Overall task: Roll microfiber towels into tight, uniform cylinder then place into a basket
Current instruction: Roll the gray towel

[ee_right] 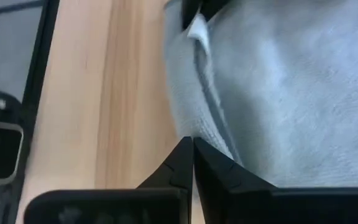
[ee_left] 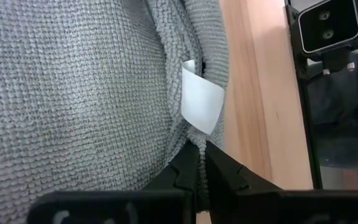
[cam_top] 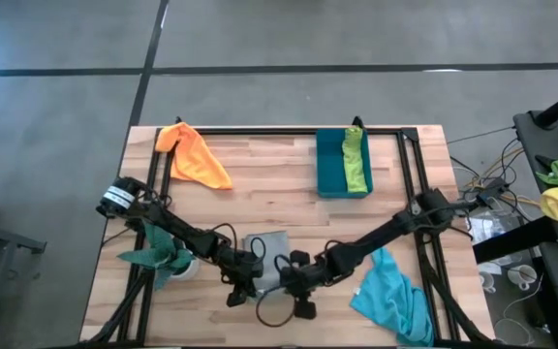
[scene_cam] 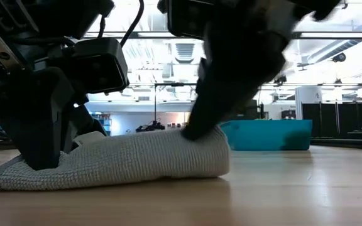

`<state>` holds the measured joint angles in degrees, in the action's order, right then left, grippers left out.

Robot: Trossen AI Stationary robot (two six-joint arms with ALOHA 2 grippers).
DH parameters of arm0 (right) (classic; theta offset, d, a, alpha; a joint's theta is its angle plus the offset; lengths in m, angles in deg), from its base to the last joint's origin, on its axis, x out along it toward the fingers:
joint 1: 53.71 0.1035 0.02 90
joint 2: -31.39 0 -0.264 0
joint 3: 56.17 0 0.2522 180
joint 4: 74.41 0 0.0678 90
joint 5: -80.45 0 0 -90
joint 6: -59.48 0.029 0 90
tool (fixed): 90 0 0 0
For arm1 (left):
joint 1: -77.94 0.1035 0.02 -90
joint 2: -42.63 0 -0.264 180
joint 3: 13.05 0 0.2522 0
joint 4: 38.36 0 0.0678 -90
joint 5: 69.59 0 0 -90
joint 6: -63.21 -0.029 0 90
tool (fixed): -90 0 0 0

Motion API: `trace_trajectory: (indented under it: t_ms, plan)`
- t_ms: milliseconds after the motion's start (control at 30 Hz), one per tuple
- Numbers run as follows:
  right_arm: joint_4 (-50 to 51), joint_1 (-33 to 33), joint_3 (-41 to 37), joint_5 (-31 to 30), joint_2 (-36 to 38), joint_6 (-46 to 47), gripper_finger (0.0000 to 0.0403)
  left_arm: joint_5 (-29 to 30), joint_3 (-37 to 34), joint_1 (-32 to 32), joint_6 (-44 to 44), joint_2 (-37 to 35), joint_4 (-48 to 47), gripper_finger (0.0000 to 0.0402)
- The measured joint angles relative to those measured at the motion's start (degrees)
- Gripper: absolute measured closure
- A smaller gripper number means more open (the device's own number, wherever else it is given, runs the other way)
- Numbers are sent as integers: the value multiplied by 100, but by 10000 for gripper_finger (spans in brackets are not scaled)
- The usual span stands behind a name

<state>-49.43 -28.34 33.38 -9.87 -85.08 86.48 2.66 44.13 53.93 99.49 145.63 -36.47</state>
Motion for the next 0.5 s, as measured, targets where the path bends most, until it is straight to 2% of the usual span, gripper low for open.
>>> trace_trajectory:
  t_ms: [300, 500]
  plan:
    - [139, -344, -76, 342, -31, 354, 394, -14, 0, 2, 86, -17, -20, 402]
    - [329, -337, -148, 531, -61, 411, 394, 197, -15, 6, 244, -306, -427, 402]
